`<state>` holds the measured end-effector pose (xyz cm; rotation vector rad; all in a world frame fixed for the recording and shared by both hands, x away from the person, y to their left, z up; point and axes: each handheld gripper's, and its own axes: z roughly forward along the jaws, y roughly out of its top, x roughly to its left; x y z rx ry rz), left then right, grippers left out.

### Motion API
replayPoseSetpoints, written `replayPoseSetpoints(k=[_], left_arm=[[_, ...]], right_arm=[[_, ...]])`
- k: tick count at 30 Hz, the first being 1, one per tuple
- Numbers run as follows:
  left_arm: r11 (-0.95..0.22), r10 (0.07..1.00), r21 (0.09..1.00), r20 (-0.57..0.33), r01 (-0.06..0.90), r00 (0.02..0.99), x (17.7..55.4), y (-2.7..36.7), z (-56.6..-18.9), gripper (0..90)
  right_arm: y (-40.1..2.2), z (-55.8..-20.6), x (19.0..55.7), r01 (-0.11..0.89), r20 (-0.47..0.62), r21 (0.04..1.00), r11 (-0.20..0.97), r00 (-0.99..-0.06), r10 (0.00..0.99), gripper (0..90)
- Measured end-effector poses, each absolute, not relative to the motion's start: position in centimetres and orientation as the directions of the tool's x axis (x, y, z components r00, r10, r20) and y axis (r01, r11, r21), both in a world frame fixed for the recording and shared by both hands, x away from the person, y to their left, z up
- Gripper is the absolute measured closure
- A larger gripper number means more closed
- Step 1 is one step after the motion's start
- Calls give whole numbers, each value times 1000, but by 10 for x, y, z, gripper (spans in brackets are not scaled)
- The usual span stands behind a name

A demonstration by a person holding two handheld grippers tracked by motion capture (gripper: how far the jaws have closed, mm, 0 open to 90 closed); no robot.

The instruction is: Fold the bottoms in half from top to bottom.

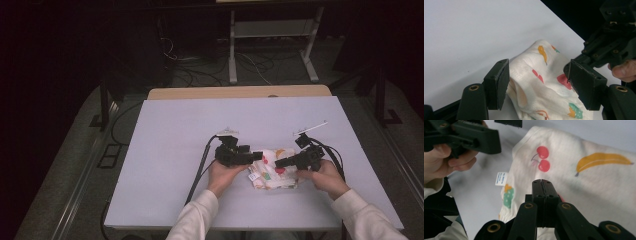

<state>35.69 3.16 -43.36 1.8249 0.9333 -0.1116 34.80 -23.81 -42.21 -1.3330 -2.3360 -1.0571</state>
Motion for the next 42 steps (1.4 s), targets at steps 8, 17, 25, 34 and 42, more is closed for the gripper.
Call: replayPoseSetpoints(k=[8,17,25,34,42], left_arm=[[-162,553,749,-470,642,688,357,31,-434,307],[-167,560,749,-463,641,687,358,30,-434,285],[-162,572,747,-461,645,678,361,29,-436,261],[-160,584,745,-457,647,671,364,29,-438,243],[-146,589,737,-471,660,657,371,29,-444,212]], right_arm=[[-237,-424,333,813,535,474,337,-571,623,882],[-244,-434,325,815,521,463,347,-567,638,882],[-249,-445,322,817,516,452,357,-566,643,882],[-253,-447,321,820,527,458,343,-562,638,849],[-259,-434,321,753,503,579,312,-631,591,511]])
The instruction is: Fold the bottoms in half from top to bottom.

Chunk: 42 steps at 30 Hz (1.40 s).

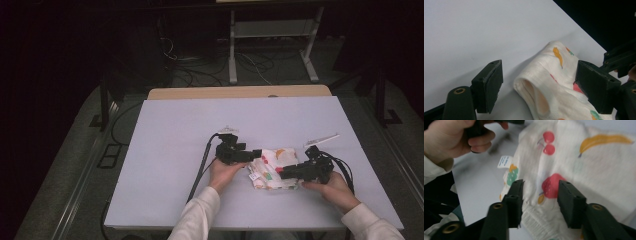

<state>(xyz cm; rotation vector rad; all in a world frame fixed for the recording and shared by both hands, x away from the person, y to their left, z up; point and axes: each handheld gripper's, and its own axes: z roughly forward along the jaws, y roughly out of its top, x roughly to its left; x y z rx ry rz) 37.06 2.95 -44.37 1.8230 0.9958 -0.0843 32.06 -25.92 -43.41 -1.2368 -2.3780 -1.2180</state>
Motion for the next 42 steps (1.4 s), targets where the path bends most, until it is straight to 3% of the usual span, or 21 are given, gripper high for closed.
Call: replayPoseSetpoints(k=[10,17,27,42], left_arm=[[-163,585,730,-470,663,661,381,27,-442,171],[-170,575,727,-475,665,666,388,25,-442,162],[-190,559,704,-495,684,665,395,25,-446,167],[-190,534,670,-543,718,648,400,24,-457,257]], right_arm=[[-270,-420,339,701,445,643,308,-669,595,199],[-282,-423,354,712,454,651,262,-642,618,106],[-296,-422,375,709,418,658,253,-624,660,102],[-298,-444,396,729,441,642,238,-605,663,190]])
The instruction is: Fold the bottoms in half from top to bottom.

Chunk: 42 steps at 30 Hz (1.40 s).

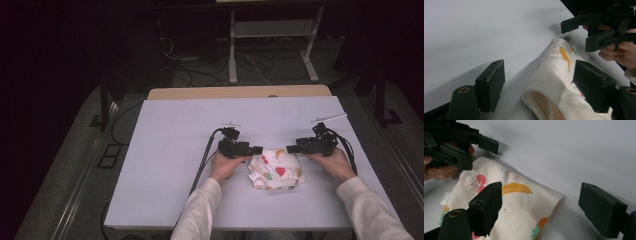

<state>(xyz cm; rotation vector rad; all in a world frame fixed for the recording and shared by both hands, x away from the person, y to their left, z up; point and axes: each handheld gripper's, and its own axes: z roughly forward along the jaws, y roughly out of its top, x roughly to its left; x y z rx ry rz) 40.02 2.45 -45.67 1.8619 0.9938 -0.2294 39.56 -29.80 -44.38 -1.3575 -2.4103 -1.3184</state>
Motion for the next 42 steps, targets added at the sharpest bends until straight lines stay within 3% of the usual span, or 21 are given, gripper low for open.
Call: replayPoseSetpoints(k=[12,22,25,27,42], left_arm=[[-196,509,632,-588,750,629,403,25,-464,452],[-231,515,641,-557,732,651,401,22,-465,775],[-242,515,656,-538,715,667,399,21,-463,799],[-252,514,668,-521,700,682,398,21,-461,806],[-311,526,699,-437,643,730,393,29,-448,811]], right_arm=[[-298,-454,403,730,444,639,243,-609,657,366],[-292,-457,403,734,426,627,259,-602,675,707],[-292,-456,402,735,435,630,251,-601,670,817],[-292,-455,402,736,434,630,246,-597,675,844],[-281,-452,409,775,457,611,165,-515,726,864]])
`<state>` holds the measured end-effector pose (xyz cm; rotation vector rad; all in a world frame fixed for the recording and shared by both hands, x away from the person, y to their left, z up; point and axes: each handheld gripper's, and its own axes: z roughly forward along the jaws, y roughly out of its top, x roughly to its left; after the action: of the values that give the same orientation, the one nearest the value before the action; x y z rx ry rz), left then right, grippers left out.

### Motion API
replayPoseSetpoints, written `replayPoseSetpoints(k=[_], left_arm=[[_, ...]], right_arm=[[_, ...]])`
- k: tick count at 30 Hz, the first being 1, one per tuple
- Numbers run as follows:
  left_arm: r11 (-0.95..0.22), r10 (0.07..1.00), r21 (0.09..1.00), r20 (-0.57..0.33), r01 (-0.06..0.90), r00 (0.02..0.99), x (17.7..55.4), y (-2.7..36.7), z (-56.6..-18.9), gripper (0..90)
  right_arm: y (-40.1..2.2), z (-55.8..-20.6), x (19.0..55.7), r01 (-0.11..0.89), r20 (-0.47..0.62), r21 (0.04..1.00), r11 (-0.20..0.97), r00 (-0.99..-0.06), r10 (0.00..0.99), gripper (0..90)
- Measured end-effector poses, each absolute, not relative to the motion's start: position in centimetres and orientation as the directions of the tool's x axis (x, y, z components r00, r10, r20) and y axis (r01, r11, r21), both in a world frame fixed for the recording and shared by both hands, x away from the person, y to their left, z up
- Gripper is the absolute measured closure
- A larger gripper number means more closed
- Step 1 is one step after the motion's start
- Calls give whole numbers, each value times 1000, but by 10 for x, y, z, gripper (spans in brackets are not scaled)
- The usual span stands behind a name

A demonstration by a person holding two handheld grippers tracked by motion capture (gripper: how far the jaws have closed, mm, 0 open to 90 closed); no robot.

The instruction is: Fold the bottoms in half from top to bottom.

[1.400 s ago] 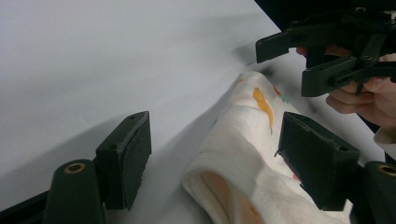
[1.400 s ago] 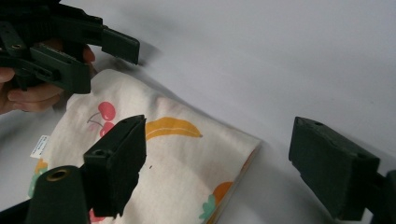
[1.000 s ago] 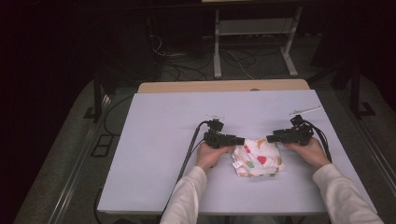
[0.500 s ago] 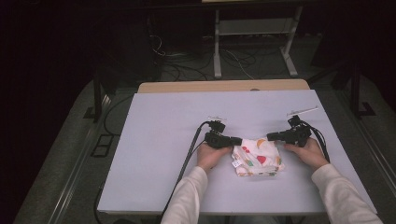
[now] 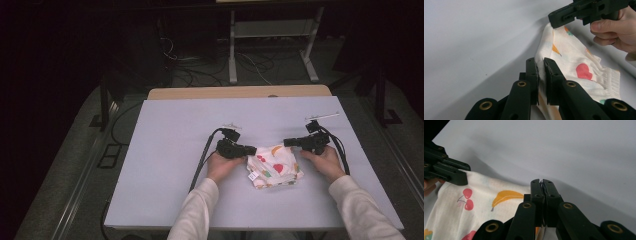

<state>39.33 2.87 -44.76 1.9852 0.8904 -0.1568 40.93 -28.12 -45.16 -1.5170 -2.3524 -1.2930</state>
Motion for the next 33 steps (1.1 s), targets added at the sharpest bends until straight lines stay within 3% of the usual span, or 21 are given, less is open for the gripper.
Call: replayPoseSetpoints(k=[33], left_arm=[[-313,629,710,-342,631,698,415,86,-429,809]], right_arm=[[-219,-439,426,745,449,650,148,-534,716,865]])
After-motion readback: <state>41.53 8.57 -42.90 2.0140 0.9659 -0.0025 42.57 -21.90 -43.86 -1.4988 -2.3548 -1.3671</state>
